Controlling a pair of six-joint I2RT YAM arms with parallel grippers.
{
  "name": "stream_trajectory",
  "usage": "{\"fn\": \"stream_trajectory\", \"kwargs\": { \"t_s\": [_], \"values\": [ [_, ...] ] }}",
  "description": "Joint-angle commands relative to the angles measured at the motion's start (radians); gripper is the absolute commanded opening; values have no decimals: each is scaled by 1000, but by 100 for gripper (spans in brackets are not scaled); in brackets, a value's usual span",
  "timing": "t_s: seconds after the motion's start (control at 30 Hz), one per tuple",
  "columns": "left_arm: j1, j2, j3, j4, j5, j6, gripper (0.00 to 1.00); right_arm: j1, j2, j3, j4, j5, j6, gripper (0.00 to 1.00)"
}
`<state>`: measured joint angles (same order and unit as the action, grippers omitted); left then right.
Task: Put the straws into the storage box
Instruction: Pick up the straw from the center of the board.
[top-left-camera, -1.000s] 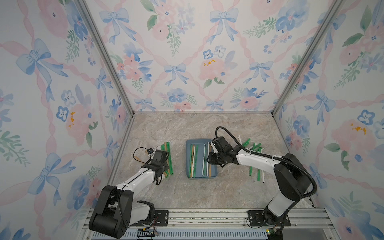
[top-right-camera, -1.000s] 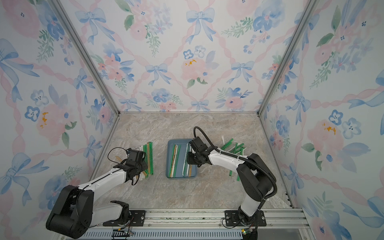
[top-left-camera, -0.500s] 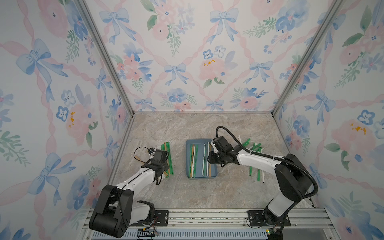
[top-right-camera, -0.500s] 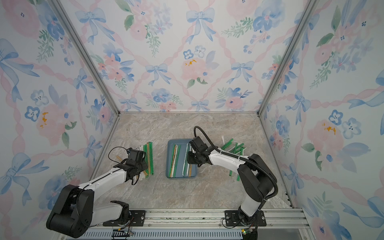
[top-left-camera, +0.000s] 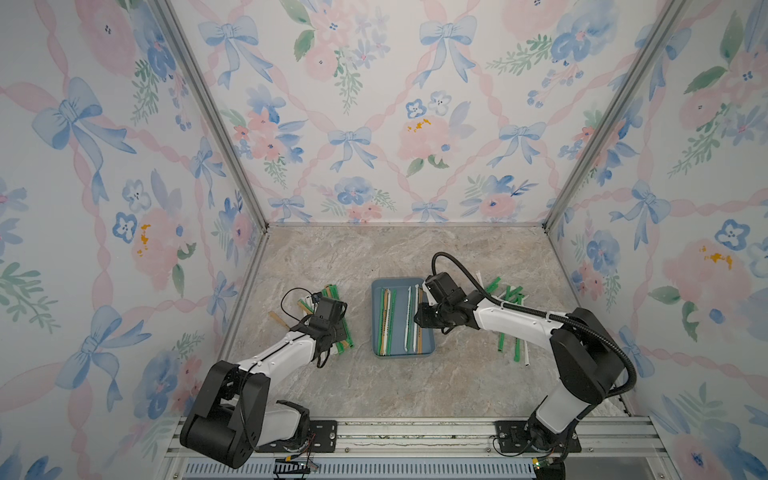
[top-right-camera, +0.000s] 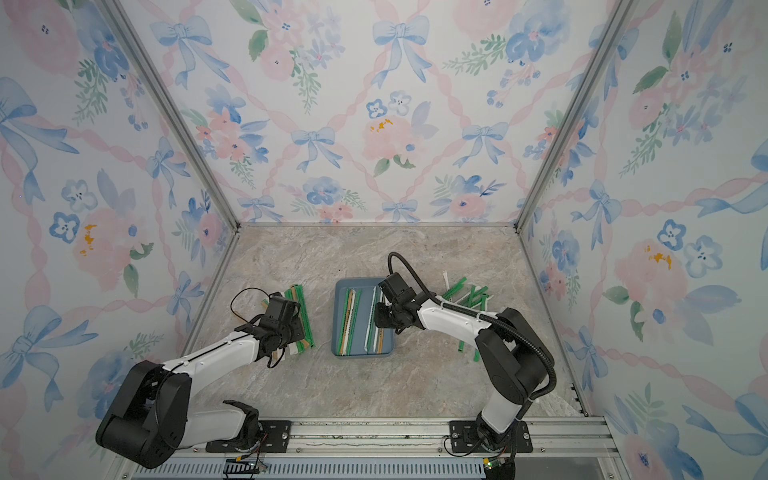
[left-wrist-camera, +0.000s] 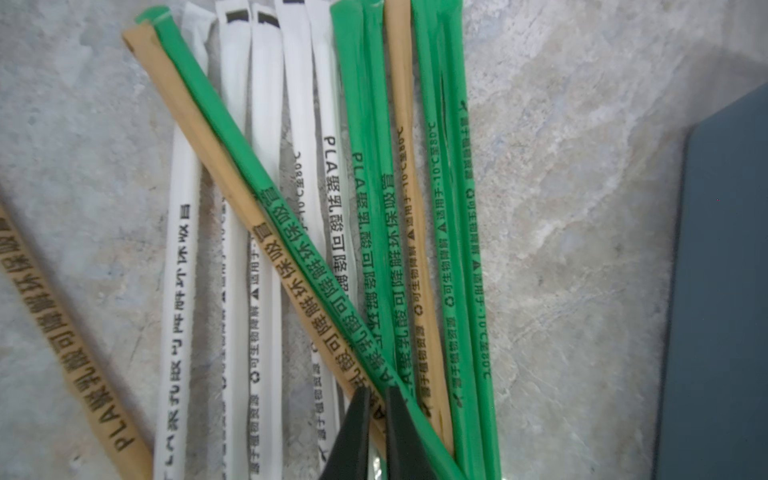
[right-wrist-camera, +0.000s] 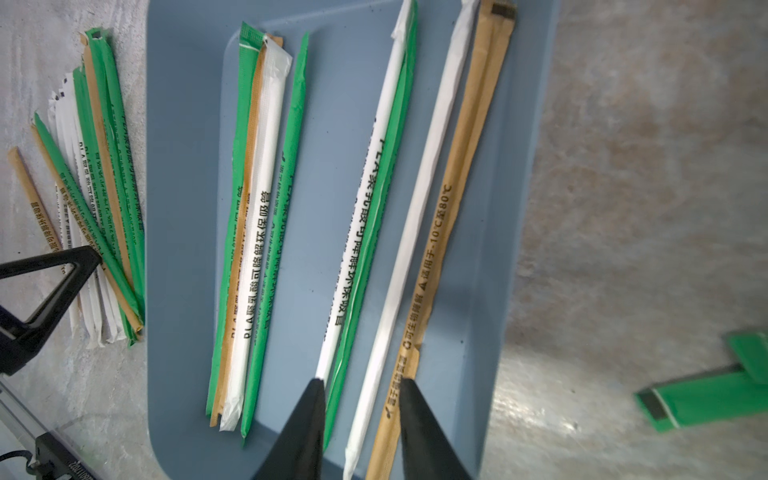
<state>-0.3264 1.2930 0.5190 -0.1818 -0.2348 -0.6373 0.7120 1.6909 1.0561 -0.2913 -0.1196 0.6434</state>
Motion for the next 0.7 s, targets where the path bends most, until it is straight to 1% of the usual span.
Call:
{"fn": "stream_trajectory", "kwargs": {
  "t_s": [0.0,0.2,0.33,0.5,0.67],
  "values": [
    [-4,14,2,-10,7,15,13,-14,-31,-15,-30,15,-8,33],
    [-13,-10,-13,-12,5,11,14,-24,-31,-17,-35,17,-10,33],
    [-13,-39,-36,-12,1,-25,19,-25,-30,-20,-33,18,-10,33],
    [-13,-19,-42,-12,0,-41,23,-28,-31,-21,-35,18,-10,33],
    [-13,0,-32,-13,-15,-44,24,-33,-30,-26,-34,18,-10,33]
  ]
}}
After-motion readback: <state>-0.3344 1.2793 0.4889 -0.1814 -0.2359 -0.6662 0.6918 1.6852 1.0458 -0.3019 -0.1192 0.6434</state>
